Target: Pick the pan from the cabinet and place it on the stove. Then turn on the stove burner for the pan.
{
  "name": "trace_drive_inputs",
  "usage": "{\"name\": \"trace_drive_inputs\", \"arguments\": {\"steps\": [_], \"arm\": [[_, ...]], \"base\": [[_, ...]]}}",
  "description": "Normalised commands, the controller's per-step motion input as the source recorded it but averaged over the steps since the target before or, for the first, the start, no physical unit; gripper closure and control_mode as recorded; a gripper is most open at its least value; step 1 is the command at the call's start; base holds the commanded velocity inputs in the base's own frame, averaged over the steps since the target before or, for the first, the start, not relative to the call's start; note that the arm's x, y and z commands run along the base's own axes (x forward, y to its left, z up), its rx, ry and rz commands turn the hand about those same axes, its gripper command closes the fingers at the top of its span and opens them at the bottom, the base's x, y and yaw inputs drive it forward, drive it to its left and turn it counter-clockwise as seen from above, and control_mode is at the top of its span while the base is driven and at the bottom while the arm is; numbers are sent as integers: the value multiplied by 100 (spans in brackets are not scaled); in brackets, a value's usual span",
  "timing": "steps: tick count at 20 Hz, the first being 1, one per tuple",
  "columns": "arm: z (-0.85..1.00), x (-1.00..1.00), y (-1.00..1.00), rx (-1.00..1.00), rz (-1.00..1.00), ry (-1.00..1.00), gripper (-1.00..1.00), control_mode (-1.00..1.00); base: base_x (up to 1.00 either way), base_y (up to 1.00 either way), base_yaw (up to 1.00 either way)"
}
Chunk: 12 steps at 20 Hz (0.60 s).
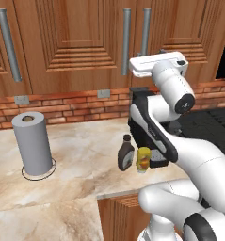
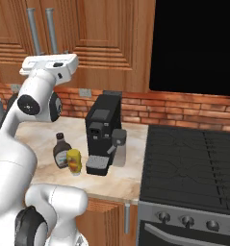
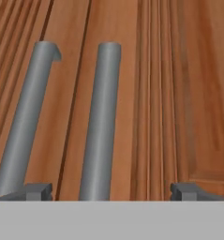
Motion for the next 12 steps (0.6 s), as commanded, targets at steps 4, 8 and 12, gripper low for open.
{"name": "trace_drive_inputs", "arguments": {"steps": [4, 8, 12], "arm": [[0, 9, 0, 0, 0, -1, -100, -100], [0, 15, 11, 0, -2, 0, -100, -100], [0, 17, 27, 0, -8, 0, -100, -100]], "base": [[0, 0, 0], [0, 0, 0], [0, 0, 0]]}}
